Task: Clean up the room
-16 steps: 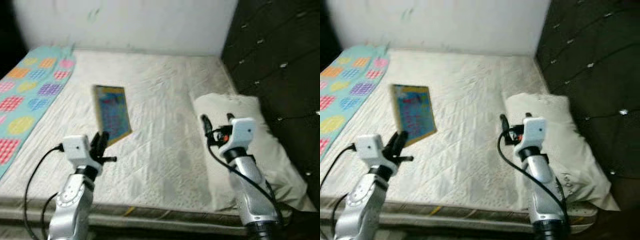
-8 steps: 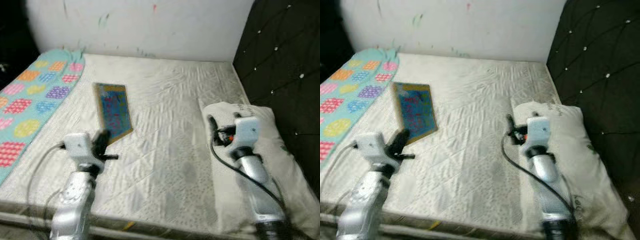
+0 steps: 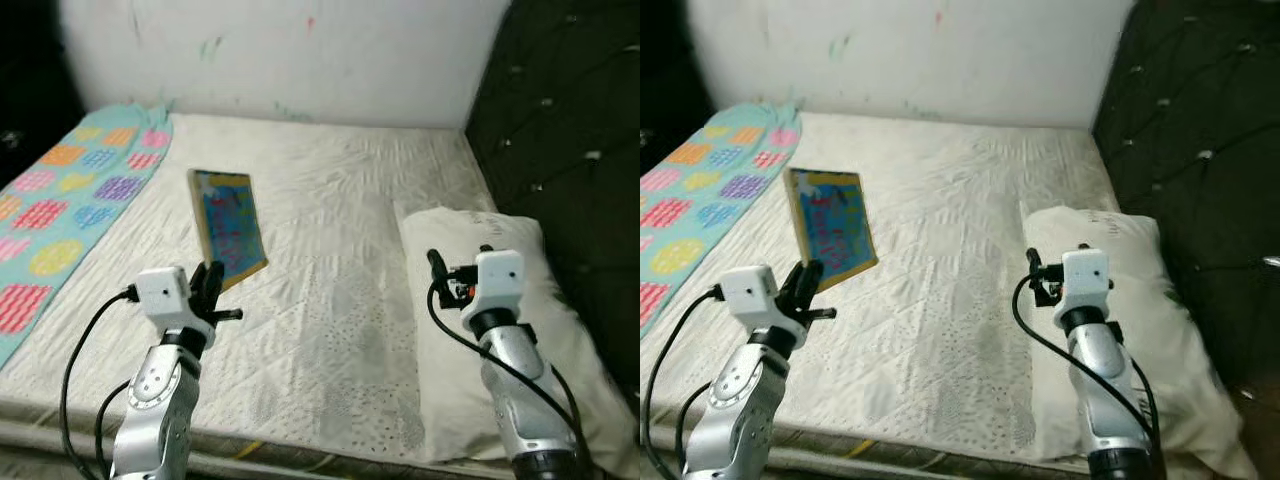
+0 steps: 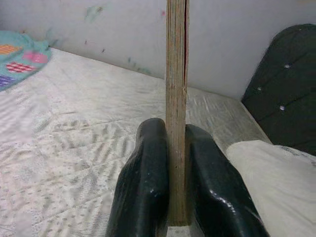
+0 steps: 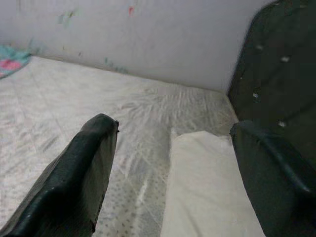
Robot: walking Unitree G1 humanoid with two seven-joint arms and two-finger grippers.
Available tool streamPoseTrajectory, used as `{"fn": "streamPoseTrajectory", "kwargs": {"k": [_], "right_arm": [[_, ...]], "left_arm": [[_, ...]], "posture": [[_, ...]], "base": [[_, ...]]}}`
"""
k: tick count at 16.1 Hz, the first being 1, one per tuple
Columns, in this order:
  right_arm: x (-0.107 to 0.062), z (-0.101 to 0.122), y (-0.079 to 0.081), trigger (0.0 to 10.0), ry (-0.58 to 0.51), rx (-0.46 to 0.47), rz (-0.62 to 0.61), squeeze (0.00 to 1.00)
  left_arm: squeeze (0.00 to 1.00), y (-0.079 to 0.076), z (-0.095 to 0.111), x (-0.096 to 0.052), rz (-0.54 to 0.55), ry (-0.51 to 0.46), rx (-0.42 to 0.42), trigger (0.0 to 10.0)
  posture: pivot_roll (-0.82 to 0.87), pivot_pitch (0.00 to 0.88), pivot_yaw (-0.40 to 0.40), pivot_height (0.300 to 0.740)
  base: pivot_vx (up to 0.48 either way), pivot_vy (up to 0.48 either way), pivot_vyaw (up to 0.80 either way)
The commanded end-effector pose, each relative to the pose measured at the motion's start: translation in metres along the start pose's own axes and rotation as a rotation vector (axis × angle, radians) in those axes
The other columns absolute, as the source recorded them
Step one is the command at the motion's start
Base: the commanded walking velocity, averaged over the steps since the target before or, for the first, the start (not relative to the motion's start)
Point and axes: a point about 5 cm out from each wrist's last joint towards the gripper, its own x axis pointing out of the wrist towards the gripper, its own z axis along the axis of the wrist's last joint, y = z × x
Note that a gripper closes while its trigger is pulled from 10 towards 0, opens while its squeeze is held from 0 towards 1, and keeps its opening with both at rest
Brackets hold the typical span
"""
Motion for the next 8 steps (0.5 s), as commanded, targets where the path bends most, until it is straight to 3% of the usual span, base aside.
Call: {"fn": "streamPoseTrajectory", "kwargs": {"k": [1, 8], "right_arm": [[0.0011, 0.0017, -0.0021, 10.0, 0.001, 0.006, -0.003, 0.00], [0.0022, 0.0039, -0.0012, 10.0, -0.005, 0.015, 0.008, 0.00]], "left_arm": [[0.00, -0.0046, 0.0059, 0.0045, -0.006, -0.021, -0.013, 10.0], [0.00, -0.0071, 0.0035, 0.0047, -0.005, -0.008, -0.032, 10.0]], "posture": [[-0.14, 0.000, 0.007, 0.740], [-0.14, 0.000, -0.001, 0.740]], "base": [[0.000, 0.000, -0.80], [0.000, 0.000, -0.80]]}}
